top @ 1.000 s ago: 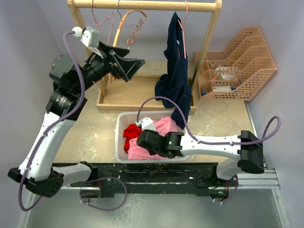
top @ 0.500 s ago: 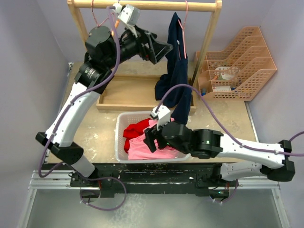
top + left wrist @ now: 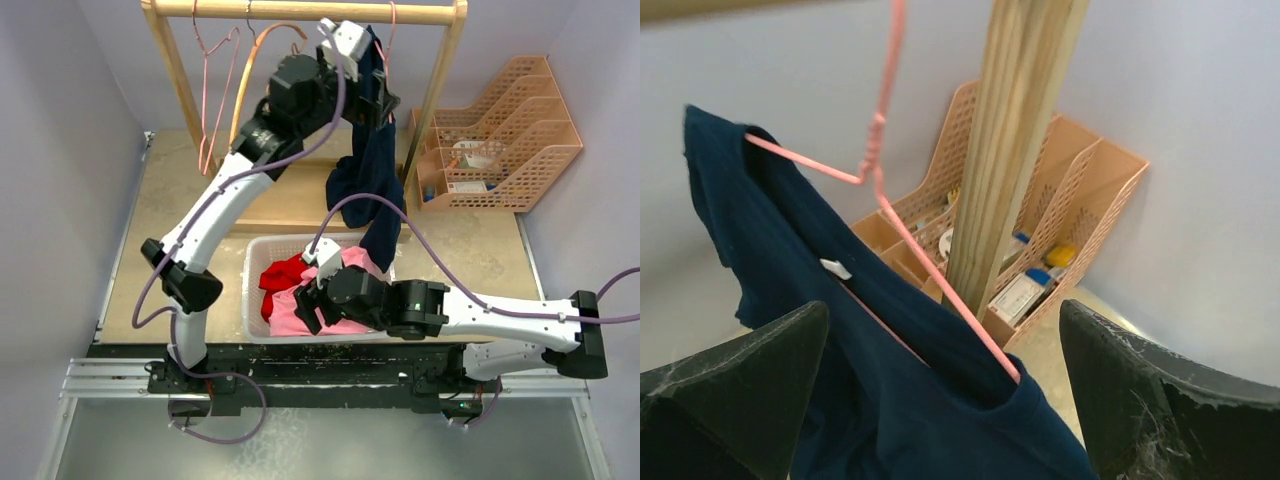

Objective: Remove the t-shirt from the hanger

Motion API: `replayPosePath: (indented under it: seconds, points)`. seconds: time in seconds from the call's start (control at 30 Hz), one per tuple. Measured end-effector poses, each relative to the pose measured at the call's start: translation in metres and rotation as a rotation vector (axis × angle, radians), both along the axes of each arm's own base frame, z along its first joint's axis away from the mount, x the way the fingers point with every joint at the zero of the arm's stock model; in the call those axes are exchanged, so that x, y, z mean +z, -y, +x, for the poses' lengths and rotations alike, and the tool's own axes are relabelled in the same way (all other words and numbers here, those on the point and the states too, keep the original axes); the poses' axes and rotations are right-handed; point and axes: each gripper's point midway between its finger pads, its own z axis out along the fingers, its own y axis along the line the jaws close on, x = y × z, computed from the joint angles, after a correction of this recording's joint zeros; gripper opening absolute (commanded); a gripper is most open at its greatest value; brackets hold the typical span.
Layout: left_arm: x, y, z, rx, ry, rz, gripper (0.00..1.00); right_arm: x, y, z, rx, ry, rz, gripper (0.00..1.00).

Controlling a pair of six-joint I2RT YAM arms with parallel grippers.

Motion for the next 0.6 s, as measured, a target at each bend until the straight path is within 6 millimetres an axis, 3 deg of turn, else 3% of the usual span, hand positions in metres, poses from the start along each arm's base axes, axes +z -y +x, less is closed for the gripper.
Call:
replayPosePath:
  seconds: [0.2,0.5,0.6]
  points:
    - [-0.038,0.034,0.01,0.019,-0.012,0.073,0.99,-0.011,-0.005,-0.005,0.023,-0.015,-0.002,0.73]
    - [-0.042,0.034,0.037,0.105,0.016,0.051,1.0,-0.027,-0.008,-0.016,0.041,-0.045,0.006,0.73]
    - [-0.039,0.034,0.042,0.125,0.029,0.035,0.85,-0.034,-0.007,-0.02,0.044,-0.054,-0.006,0.73]
